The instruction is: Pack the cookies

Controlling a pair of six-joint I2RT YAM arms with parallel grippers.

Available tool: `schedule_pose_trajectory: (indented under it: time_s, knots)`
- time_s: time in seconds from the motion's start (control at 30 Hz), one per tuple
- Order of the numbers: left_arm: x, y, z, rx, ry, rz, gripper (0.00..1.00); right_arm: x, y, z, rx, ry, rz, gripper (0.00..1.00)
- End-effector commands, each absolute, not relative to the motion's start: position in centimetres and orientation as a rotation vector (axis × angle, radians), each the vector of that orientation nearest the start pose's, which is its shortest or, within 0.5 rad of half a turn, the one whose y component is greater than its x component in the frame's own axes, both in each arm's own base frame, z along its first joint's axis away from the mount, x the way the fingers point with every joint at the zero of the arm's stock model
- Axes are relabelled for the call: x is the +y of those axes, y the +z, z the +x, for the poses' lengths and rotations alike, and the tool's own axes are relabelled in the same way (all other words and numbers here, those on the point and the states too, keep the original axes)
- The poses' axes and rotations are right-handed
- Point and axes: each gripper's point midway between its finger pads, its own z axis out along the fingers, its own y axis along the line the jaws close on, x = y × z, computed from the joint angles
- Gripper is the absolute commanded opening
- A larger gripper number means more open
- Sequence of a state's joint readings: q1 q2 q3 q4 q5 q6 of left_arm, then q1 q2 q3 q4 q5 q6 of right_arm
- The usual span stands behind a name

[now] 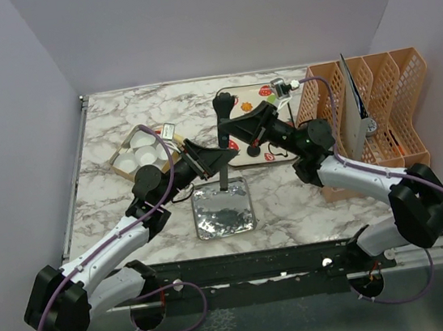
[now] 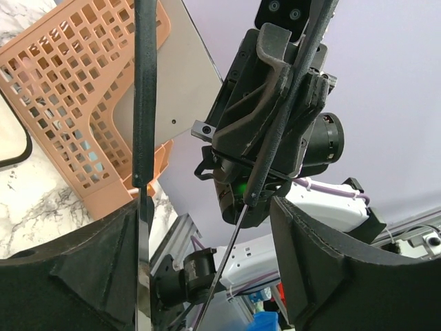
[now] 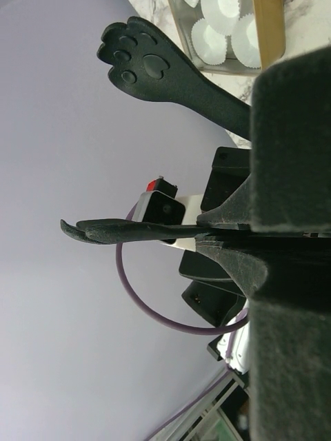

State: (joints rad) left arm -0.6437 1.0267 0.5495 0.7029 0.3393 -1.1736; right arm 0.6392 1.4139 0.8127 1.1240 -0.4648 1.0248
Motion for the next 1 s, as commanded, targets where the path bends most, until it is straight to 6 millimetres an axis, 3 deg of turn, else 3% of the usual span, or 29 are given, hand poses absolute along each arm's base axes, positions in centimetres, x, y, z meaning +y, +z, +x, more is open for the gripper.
schedule_pose_trajectory:
  time_s: [0.0, 0.2, 0.7, 0.97]
  knots:
    - [-28.62, 33.72, 22.45, 1.516, -1.727, -0.074, 0.73, 33.35, 38.71, 25.7, 1.189, 1.754, -0.303, 0.01]
    - [-28.62, 33.75, 22.49, 1.509, -1.709, -0.053, 0.65, 33.58, 38.45, 25.78, 1.196, 1.758, -0.312, 0.01]
    - [-29.2, 33.01, 22.25, 1.521, -1.674, 0.042, 0.59, 33.93, 38.1, 26.17, 1.24, 1.711, -0.338, 0.01]
    - [-28.92, 32.87, 22.36, 1.518, -1.663, 0.022, 0.44, 33.82, 37.75, 26.26, 1.252, 1.709, -0.322, 0.01]
